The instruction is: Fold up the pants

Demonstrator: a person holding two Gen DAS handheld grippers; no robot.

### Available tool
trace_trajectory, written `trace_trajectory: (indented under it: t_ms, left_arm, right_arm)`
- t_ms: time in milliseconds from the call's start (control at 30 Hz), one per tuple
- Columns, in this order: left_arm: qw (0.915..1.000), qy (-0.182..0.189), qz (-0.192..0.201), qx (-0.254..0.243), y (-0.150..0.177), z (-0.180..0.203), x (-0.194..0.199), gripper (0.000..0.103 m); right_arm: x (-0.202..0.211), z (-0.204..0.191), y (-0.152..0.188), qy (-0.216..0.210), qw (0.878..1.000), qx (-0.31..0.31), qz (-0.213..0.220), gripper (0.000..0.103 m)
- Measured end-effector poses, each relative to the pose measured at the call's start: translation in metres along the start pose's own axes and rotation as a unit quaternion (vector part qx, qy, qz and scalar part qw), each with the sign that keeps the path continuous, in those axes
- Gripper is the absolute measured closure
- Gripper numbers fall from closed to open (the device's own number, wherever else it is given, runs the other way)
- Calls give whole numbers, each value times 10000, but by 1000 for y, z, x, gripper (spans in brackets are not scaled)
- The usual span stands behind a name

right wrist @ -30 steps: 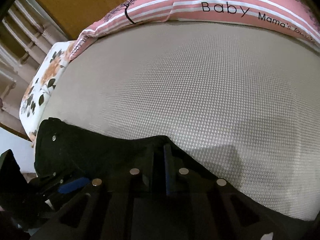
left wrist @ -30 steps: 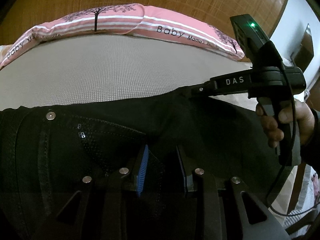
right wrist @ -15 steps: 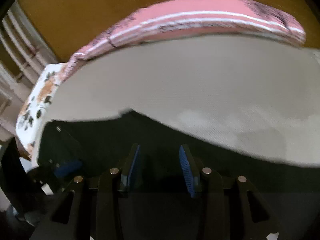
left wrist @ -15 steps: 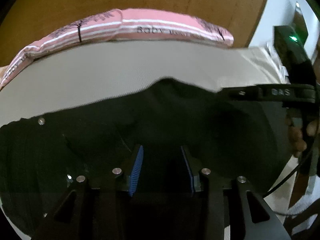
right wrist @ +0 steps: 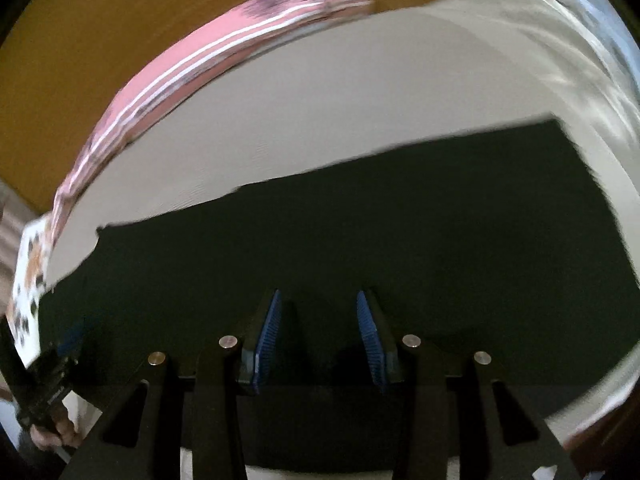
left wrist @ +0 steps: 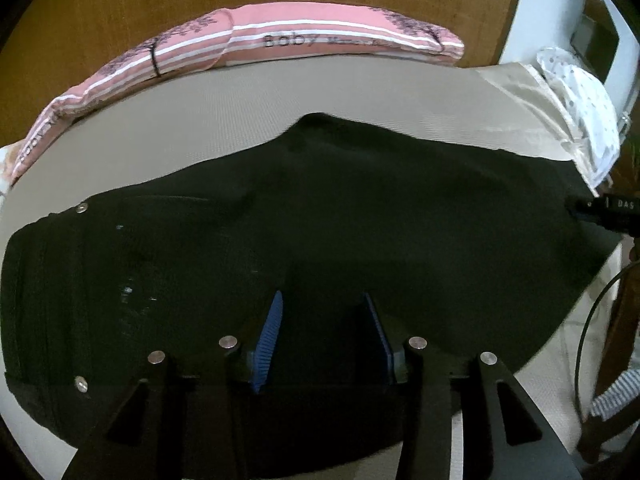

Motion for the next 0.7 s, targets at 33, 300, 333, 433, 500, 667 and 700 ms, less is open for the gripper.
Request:
trace_trajectory:
  t_ms: [33, 300, 333, 433, 500, 667, 700]
  left_arm:
    - [10000, 45, -3, -12, -1, 5, 1, 59]
    - [9988, 312, 36, -388, -8, 56, 3, 59]
    - [9984, 357, 35, -441, -9, 63, 3, 59]
    - [9974, 440, 22, -563, -14, 80, 3, 59]
    - [9968, 506, 4, -620, -18, 91, 1, 59]
    - [9956, 554, -77, -758, -26, 110, -4, 59]
    - [9953, 554, -94, -791, -27, 114, -6, 59]
  right_arm:
    - [8, 14, 0, 79, 9999, -124, 54, 64]
    - [75, 115, 11, 4, 9910, -1259, 456, 64]
    - [82, 127, 12, 19, 9890, -1386, 508, 64]
    - [91, 160, 14, -9, 9815, -1818, 608, 64]
    - [92, 175, 14, -163, 9741, -2150, 679, 64]
    - [87, 196, 7, -371, 9639, -2513, 794, 64]
    - [85, 200, 6, -437, 9622, -2560, 821, 64]
Point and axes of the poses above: each gripper's, at about its wrist camera, not at the fingertips, and x roughly against the way its jaws point, z to its right, y to its underside, the point moved 7 cm from there along -x, roughly the way its jaws point, and after that the axes turned 9 degrees about -x, right-handed, at the moved point
